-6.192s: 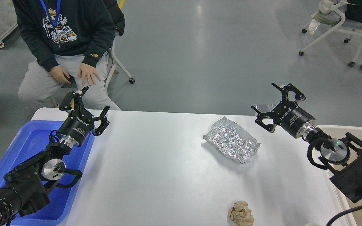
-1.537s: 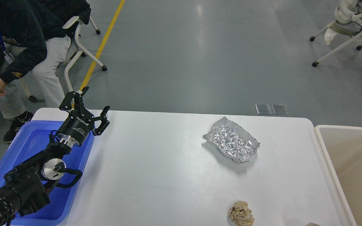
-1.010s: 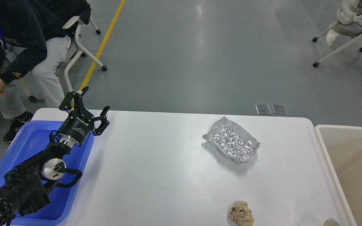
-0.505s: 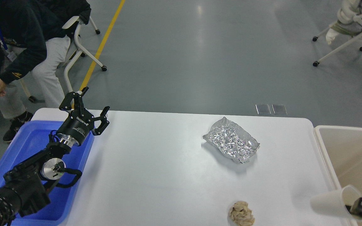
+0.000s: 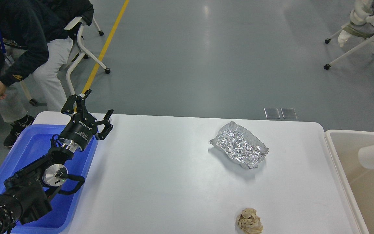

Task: Tidy desktop

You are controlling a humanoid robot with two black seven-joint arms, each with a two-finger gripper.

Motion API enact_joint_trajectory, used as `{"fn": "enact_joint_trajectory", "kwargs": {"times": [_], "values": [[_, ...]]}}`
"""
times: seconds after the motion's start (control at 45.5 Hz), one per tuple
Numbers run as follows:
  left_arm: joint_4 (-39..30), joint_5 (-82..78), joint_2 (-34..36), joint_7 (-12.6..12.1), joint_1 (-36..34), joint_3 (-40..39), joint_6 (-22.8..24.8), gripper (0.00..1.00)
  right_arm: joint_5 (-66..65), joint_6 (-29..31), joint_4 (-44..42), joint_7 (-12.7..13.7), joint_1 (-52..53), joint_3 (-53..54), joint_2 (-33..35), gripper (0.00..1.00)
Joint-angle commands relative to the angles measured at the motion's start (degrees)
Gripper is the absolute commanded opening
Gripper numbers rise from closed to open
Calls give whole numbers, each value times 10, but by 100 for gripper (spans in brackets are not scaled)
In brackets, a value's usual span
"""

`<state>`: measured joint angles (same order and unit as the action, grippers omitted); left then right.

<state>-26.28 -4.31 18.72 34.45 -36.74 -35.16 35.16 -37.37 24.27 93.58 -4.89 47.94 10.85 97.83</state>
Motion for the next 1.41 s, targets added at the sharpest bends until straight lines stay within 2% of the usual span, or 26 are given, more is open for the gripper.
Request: {"fn": "enact_joint_trajectory", "kwargs": {"times": [0.0,0.11,0.263,0.417,0.637,0.812,0.988,1.251,1.383], "values": [[0,0,0,0,0,0,0,100,36,38,-84,16,21,42,14,0],[0,0,0,0,0,0,0,100,38,24,-133,28,22,41,-31,0],[0,0,0,0,0,0,0,100,40,-42,-204,41,18,27,-111,0],[0,0,0,0,0,0,0,100,49,-113,-260,44,14,0,-173,0],[0,0,0,0,0,0,0,100,117,-237,-371,50,10,-56,-297,0],[0,0,0,0,0,0,0,100,189,-295,-482,50,-17,-60,-404,0],[0,0,0,0,0,0,0,100,260,-332,-579,50,-40,-59,-492,0],[0,0,0,0,0,0,0,100,371,-352,-707,54,-73,-54,-597,0],[0,0,0,0,0,0,0,100,417,-353,-755,78,-94,-51,-641,0]]}}
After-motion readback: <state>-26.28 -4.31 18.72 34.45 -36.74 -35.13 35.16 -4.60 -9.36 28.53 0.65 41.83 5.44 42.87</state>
